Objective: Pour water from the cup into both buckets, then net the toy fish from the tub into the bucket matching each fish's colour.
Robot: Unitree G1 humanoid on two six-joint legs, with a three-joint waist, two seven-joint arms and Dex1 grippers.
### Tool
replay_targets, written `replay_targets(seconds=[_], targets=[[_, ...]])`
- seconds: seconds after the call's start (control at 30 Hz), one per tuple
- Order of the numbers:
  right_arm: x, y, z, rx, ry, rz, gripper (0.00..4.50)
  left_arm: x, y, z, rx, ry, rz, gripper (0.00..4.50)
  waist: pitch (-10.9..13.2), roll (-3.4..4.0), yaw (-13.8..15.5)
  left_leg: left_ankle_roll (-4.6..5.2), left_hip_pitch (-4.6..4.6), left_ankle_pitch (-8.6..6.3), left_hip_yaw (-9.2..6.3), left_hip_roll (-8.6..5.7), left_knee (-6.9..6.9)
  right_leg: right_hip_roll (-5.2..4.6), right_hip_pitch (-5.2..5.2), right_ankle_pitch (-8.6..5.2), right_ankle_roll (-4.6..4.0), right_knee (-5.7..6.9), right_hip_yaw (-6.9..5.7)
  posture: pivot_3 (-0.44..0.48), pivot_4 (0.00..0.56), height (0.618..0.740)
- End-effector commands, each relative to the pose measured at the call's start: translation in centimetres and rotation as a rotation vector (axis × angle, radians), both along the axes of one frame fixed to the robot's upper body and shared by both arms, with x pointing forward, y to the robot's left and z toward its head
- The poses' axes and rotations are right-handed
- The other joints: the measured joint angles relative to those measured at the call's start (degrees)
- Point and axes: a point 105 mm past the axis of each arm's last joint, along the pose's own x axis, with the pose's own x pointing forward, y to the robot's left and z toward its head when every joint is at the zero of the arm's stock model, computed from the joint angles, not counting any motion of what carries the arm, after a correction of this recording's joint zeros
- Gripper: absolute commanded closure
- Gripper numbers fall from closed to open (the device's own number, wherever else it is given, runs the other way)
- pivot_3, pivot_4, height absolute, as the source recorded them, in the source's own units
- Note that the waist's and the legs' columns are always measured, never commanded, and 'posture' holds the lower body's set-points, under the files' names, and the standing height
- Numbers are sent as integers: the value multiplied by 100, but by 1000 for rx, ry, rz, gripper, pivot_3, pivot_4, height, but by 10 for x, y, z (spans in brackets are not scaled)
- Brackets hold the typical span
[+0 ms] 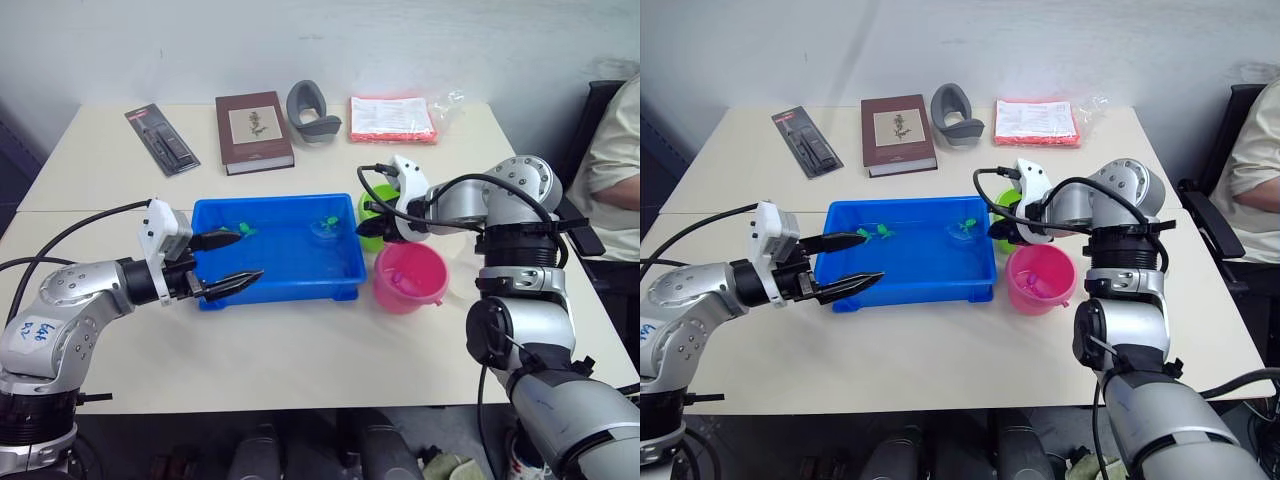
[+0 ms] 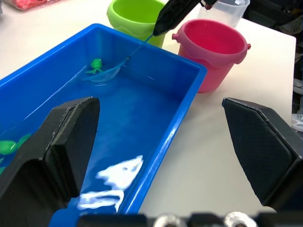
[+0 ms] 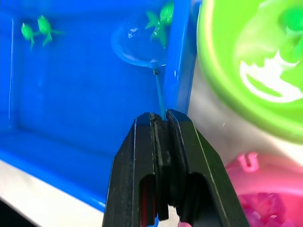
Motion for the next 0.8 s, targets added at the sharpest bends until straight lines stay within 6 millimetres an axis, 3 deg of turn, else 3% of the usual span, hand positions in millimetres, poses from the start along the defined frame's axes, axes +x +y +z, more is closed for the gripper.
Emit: replay_targets(seconds=[0.03,0.17,0.3,0.43,0.6,0.8], targets=[[-2,2,21,-67,-227,99,4500,2,-2,11,-7,-52,-12,29,0,0,1,1,-15,0,-2,0,3,0,-12,1,2,0,-1,0,150,740],[-13,-1,16,-140,-336,225,4500,3,-3,12,-6,-55,-18,29,0,0,24,3,-49,5,0,-4,6,2,-45,7,13,-1,2,0,150,740],[-26,-3,20,-246,-552,402,4500,6,-3,14,-5,-56,-26,29,0,0,33,8,-48,2,2,-5,6,2,-45,8,14,-7,2,0,150,740],[-34,-12,24,-278,-666,461,4500,9,-4,13,1,-54,-37,29,0,0,28,11,-44,1,7,-4,7,7,-44,10,17,-9,8,0,150,740],[-57,-33,29,-274,-716,458,4500,17,-8,18,0,-59,-71,29,0,0,68,8,-44,4,2,-3,11,7,-43,10,17,-8,5,0,150,740],[-68,-66,39,-304,-767,234,4500,21,-13,17,4,-43,-115,29,0,0,53,5,-44,5,5,-4,11,5,-41,11,19,-2,7,0,150,740]])
